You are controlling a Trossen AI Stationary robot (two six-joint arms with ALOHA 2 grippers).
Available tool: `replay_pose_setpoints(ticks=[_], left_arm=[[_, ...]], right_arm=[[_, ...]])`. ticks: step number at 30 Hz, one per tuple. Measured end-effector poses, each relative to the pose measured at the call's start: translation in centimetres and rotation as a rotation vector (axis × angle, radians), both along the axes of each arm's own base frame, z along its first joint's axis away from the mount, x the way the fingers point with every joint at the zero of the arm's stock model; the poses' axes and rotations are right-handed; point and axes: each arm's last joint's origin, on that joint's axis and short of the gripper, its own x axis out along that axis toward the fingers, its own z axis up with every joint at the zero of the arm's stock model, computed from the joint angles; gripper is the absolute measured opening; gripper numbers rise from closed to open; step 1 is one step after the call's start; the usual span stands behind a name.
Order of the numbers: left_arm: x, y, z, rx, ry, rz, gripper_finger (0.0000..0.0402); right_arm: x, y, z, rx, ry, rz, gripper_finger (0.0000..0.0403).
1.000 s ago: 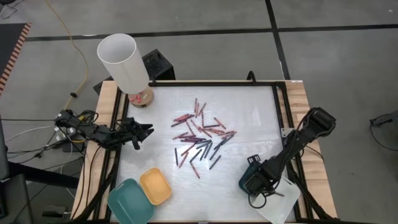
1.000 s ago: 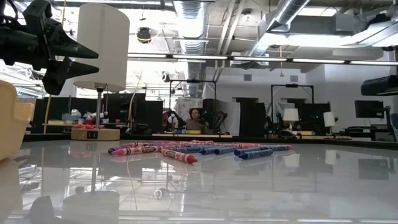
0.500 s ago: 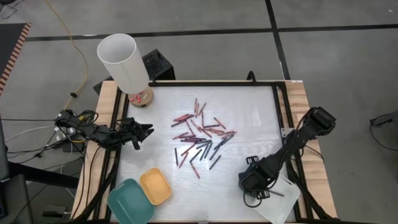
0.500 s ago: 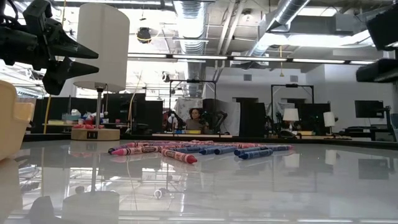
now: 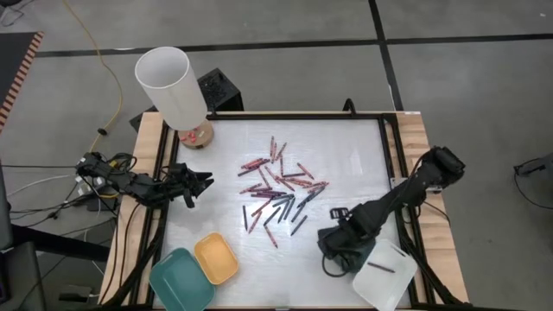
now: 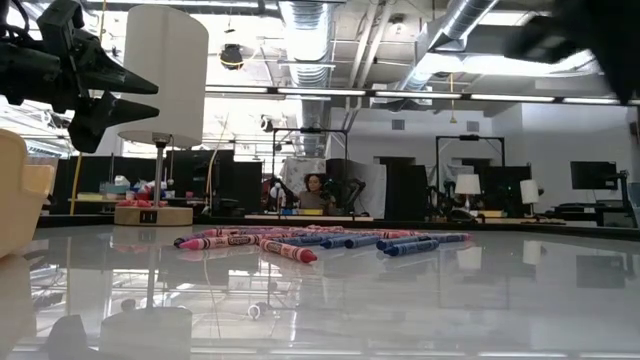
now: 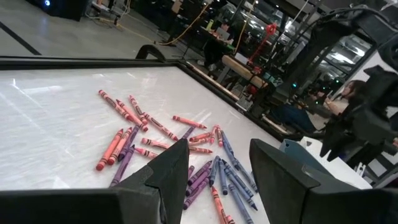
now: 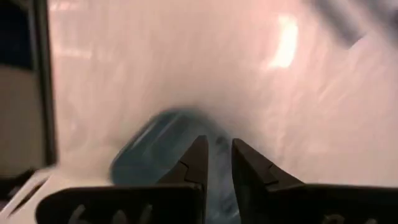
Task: Sort crayons
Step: Put the blue crayon into the dark blue bin
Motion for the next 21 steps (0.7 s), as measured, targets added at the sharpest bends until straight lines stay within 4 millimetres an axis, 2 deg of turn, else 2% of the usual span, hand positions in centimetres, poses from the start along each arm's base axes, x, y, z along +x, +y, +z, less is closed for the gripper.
replay_pose_setpoints(ticks=[11, 15, 18, 21], left_arm=[[0.0, 0.0, 0.0, 0.008, 0.003, 0.000, 0.0160], [0.0, 0.0, 0.0, 0.010, 0.004, 0.001, 0.0160], [0.0, 0.0, 0.0, 0.010, 0.004, 0.001, 0.0160], [0.0, 0.0, 0.0, 0.012, 0.005, 0.000, 0.0160]], right_arm=[[4.4, -4.1, 1.1, -0.115, -0.293, 0.103, 0.0065], [5.6, -5.9, 1.4, -0.124, -0.349, 0.071, 0.0065], [6.4, -7.3, 0.8, -0.135, -0.335, 0.027, 0.0065], [7.2, -7.8, -0.6, -0.148, -0.289, 0.050, 0.0065]])
